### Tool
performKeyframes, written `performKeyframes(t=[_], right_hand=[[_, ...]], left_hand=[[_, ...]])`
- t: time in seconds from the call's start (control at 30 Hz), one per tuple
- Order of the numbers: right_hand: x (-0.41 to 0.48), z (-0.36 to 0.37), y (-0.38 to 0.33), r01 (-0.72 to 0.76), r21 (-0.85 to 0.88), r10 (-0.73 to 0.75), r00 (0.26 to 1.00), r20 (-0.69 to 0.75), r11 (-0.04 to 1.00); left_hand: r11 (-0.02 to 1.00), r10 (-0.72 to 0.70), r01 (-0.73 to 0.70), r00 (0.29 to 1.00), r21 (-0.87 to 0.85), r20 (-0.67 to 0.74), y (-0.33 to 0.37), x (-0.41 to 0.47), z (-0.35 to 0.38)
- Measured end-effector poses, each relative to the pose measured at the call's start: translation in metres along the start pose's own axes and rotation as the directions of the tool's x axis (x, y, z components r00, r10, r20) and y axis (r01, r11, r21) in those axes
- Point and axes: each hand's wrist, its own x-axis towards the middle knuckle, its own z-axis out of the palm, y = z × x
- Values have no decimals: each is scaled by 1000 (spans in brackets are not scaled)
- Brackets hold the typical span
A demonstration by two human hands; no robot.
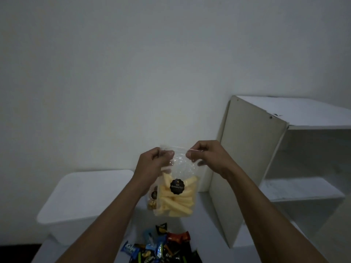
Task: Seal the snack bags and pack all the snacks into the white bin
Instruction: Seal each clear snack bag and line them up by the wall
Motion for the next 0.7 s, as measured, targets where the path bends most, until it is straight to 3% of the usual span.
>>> performKeyframes(t=[0.33, 0.5, 0.57, 0.7], right_hand=[[-3, -11, -29, 139, -114, -129, 987, 91, 984], [2, -10, -43, 222, -129, -225, 974, -15, 967], [3, -10, -48, 243, -103, -249, 967, -53, 965], [1, -9, -51, 187, 83, -180, 981, -77, 979]], left_hand=[[960, 256, -243, 963, 142, -82, 32, -4, 16], [978, 204, -201, 977, 46, -65, 50, -4, 10], [981, 191, -188, 979, 50, -67, 58, -2, 5], [940, 305, -279, 945, 195, -120, 72, 2, -1]])
